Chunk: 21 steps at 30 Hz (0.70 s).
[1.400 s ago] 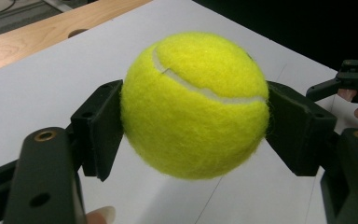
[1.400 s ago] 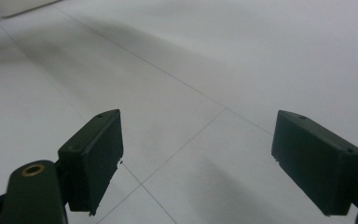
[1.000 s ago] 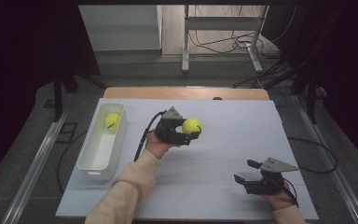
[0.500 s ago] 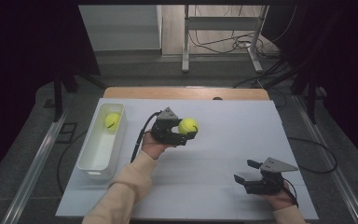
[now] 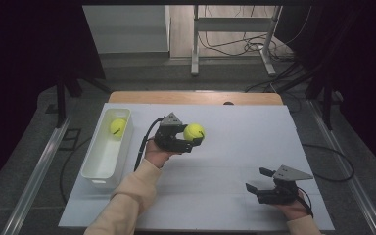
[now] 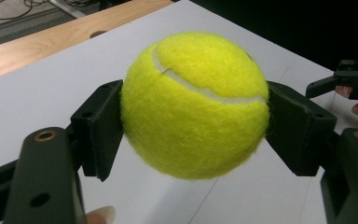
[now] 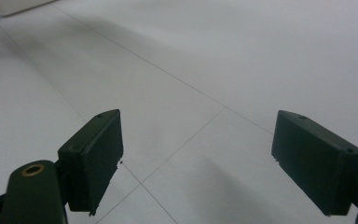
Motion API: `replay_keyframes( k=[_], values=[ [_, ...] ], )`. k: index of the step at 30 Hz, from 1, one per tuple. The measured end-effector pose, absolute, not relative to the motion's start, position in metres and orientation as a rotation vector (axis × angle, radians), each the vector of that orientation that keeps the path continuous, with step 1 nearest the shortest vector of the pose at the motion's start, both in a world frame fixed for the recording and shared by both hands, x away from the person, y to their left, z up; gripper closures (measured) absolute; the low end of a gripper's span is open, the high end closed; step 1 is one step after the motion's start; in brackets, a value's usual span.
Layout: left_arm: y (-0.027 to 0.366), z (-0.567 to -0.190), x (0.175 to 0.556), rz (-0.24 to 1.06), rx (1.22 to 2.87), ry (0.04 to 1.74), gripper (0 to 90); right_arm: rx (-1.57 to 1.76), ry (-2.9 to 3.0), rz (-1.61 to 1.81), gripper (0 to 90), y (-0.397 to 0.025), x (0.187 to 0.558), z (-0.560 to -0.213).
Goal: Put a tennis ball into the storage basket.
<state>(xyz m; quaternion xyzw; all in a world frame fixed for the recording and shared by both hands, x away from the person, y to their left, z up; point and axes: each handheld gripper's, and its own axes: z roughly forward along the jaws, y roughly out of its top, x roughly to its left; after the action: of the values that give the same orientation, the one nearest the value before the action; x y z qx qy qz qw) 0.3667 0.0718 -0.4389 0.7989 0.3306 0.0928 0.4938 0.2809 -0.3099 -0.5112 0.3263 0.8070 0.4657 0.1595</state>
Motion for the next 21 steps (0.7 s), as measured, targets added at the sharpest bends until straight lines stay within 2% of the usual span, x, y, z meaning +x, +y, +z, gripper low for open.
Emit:
replay_keyframes(
  k=[21],
  values=[
    [0.086,-0.441,0.361,0.236,1.921,0.825,26.2,0.933,2.302,1.328,16.8,-0.311,0.280,-0.511]
  ],
)
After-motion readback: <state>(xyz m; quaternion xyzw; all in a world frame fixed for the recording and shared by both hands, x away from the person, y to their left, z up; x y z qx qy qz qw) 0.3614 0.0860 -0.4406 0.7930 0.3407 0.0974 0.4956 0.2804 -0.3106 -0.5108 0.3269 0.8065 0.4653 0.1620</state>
